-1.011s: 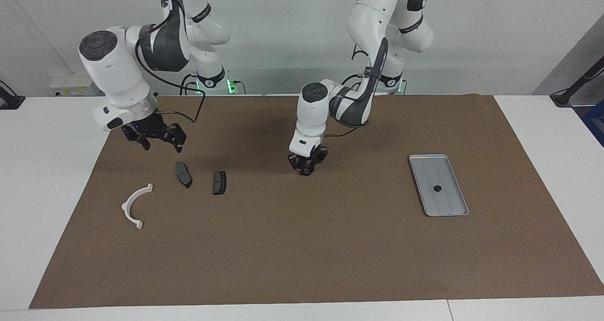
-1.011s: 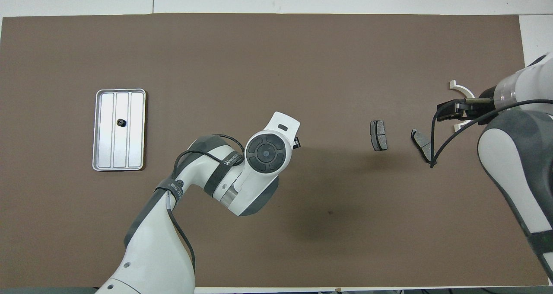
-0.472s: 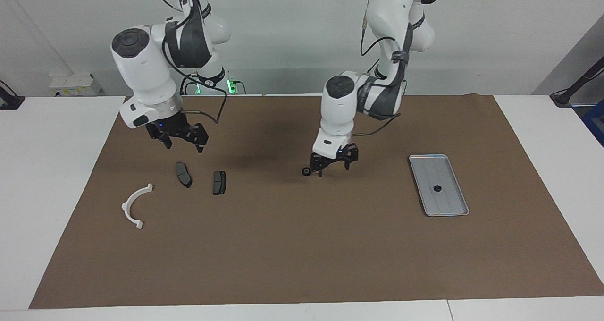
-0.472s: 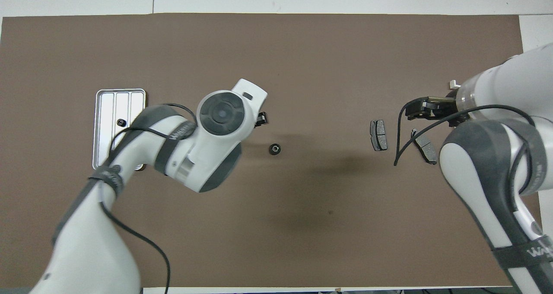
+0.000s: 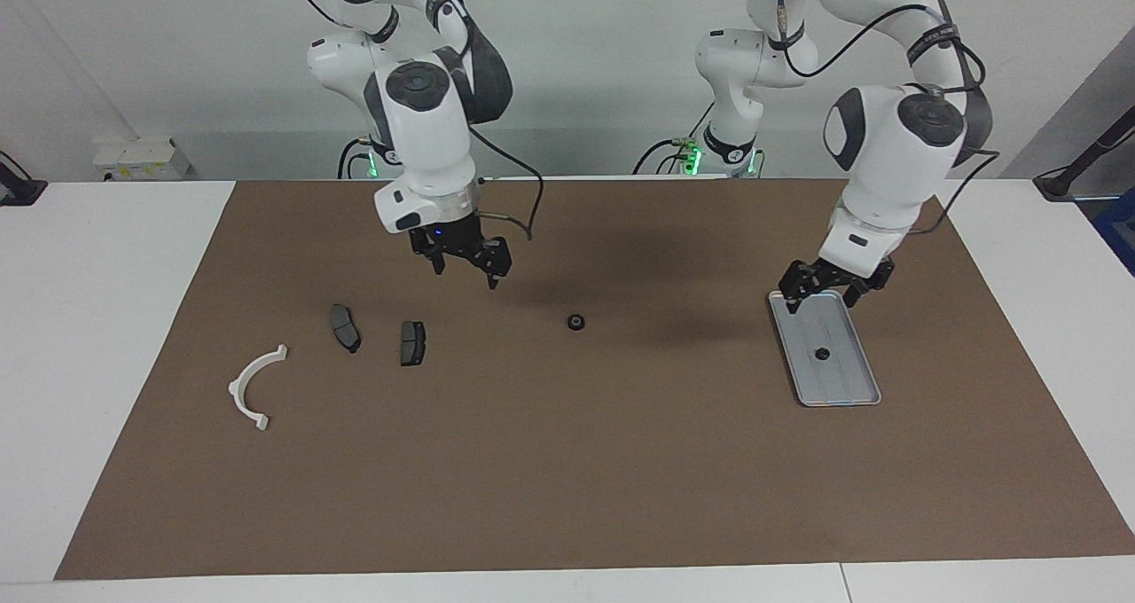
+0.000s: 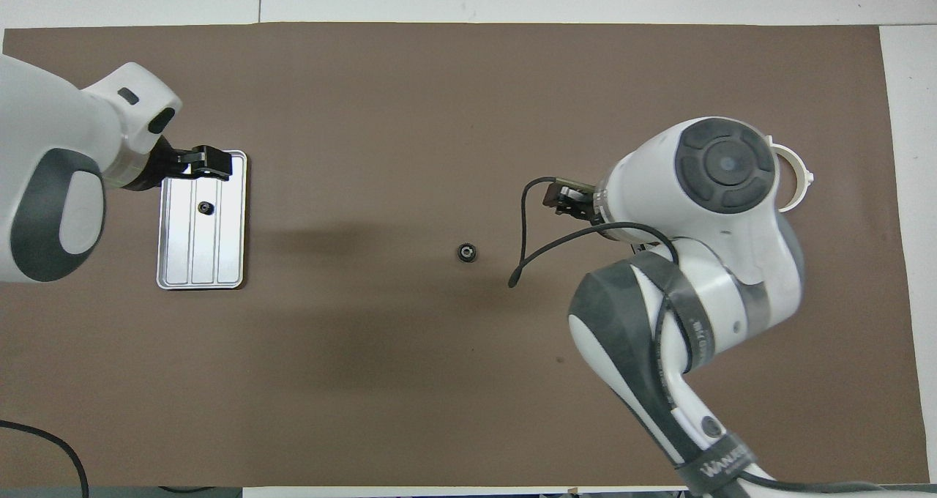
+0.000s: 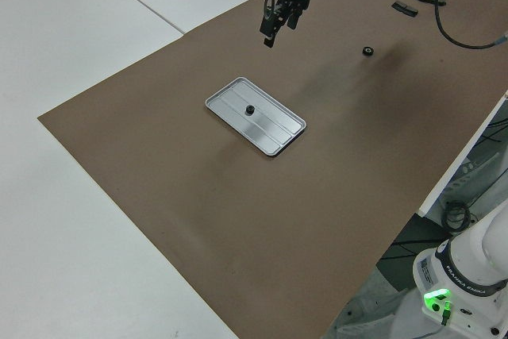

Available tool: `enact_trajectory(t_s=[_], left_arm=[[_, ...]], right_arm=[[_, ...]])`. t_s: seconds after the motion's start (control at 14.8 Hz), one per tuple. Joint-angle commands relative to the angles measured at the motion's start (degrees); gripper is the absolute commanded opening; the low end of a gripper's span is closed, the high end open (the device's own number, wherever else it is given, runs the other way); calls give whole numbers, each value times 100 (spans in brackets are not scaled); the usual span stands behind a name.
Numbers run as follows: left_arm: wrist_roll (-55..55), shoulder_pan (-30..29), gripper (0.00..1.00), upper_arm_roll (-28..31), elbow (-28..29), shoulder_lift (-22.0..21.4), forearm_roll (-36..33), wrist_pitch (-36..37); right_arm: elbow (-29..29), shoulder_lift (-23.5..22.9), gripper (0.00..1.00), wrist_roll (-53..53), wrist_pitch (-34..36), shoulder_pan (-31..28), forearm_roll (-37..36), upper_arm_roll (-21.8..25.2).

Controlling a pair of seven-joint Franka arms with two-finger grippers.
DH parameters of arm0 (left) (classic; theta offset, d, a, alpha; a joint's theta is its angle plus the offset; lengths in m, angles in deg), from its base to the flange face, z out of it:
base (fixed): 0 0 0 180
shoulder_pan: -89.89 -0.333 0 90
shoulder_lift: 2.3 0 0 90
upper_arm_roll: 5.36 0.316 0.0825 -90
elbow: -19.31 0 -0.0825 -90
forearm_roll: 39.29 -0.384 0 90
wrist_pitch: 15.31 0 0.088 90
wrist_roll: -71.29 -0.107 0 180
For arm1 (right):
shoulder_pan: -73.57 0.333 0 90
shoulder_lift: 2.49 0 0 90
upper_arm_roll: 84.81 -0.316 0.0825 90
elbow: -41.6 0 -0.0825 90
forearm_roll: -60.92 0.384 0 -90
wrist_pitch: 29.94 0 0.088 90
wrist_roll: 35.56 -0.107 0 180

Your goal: Place bearing gear from tray to pile

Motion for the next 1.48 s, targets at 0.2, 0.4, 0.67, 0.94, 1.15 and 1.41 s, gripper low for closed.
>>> enact_trajectory(t_s=[0.2,0.4,0.67,0.94,1.15,1.41], left_arm=[[-627,-361,100,-80,1252,102,134,-1613],[-636,-370,100,-80,1235,252,143,-1693],[-636,-449,100,-80,1296,384,143,-1728],[-724,-493,99,-80,1393,594,143,-1895],[-724,-501,98,-80,1384,779,143,-1930],[-724,-493,98,-89,1375,850,152,-2009]], right_arm=[[-1067,-1227,100,-1465,-217,669,37,48],[-1250,-1805,100,-2088,-208,1160,-304,57],[-1551,-2440,100,-2574,-524,1364,-561,39],[-1279,-2555,100,-2565,-937,1364,-561,39],[-1269,-2555,100,-2557,-885,1346,-543,39],[-1217,-2546,98,-2548,-806,1355,-473,30]])
